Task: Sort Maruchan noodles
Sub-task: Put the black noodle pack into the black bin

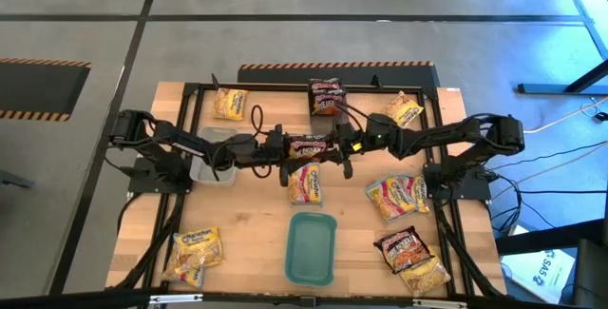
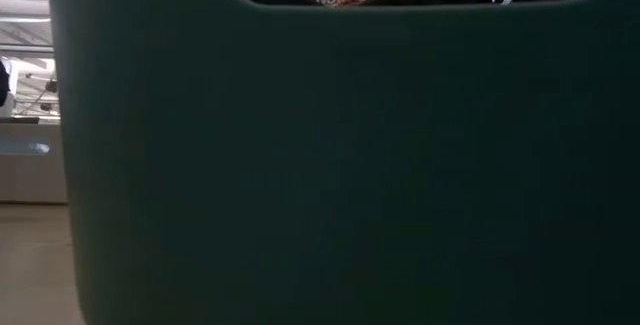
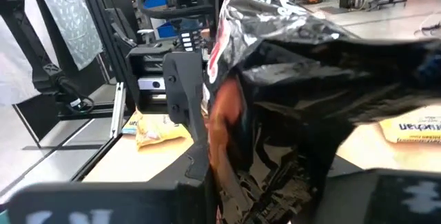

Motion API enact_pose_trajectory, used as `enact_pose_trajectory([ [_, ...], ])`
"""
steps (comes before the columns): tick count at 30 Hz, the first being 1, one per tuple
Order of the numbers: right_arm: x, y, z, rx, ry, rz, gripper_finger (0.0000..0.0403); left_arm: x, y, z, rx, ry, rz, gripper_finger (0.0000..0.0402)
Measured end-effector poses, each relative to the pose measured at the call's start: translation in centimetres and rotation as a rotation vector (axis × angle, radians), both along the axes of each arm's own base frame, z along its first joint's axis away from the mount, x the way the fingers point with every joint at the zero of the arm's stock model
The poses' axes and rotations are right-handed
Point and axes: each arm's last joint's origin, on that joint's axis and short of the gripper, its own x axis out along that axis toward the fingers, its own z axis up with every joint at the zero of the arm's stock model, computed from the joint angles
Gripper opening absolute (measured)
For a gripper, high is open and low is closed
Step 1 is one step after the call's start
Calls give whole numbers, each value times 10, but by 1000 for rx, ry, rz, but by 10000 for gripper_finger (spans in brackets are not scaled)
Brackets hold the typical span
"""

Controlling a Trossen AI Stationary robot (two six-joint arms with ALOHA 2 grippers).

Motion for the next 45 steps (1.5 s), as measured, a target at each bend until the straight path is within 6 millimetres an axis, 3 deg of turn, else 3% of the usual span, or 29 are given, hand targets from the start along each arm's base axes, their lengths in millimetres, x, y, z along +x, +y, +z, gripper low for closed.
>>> enact_pose_trajectory([
  [7, 1, -2, -1, 64, 15, -25, 135, 0, 0, 0, 8, 5, -3, 165],
  [13, -5, 0, 1, 23, 64, -19, 203, 0, 0, -3, 9, 42, -15, 145],
  [18, -31, -4, 10, -10, 236, -66, 245, -2, -1, -7, 8, 103, -26, 145],
  [23, -68, -5, 23, -77, 396, -194, 261, -2, -2, -14, 6, 180, -30, 145],
  [28, -85, -3, 39, -100, 350, -252, 258, -4, -2, -21, 5, 244, -31, 145],
  [33, -75, -2, 56, -82, 138, -177, 257, -5, -2, -26, 4, 305, -31, 145],
  [37, -57, -5, 54, -18, 58, -163, 257, -5, -3, -27, 5, 312, -33, 145],
  [45, -5, -15, 53, 4, 277, -97, 257, -5, -3, -27, 5, 318, -35, 144],
])
